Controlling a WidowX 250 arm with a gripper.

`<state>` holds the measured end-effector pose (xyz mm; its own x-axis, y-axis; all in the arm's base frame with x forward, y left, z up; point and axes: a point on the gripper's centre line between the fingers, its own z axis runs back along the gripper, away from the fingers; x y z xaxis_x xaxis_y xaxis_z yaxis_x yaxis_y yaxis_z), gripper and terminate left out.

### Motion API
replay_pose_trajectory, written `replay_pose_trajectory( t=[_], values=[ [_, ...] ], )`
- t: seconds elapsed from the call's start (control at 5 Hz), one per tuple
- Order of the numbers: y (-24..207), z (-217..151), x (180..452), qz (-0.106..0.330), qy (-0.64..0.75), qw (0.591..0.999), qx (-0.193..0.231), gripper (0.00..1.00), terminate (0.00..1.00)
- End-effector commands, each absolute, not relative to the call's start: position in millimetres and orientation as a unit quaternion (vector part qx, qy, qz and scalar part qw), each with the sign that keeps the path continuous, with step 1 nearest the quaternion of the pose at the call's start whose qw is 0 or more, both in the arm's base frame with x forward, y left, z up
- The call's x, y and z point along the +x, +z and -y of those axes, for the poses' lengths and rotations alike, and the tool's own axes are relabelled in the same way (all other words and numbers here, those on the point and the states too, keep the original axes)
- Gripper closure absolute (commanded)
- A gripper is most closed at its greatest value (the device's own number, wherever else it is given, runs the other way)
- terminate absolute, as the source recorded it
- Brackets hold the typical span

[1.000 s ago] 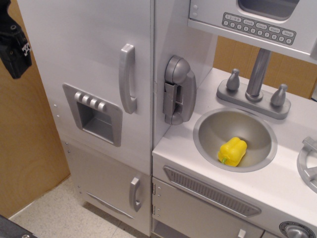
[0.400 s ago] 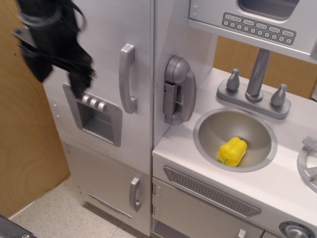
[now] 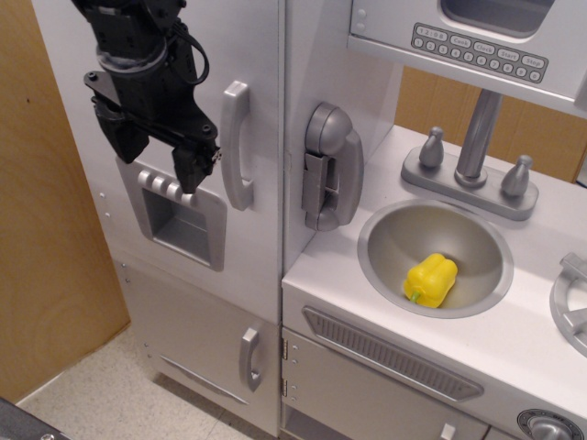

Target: Open fridge

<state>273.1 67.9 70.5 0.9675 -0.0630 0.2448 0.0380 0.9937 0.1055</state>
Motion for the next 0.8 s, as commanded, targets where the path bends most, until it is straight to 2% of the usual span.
replay_pose_trajectory(
  t=[0.0,0.4,0.6],
  values=[
    [87,-72,316,0.167,-0.006,0.984,0.058,0.0,0.0],
    [79,-67,346,0.168,-0.013,0.984,0.051,0.0,0.0],
    [78,-69,347,0.196,-0.032,0.979,0.039,1.0,0.0]
  ],
)
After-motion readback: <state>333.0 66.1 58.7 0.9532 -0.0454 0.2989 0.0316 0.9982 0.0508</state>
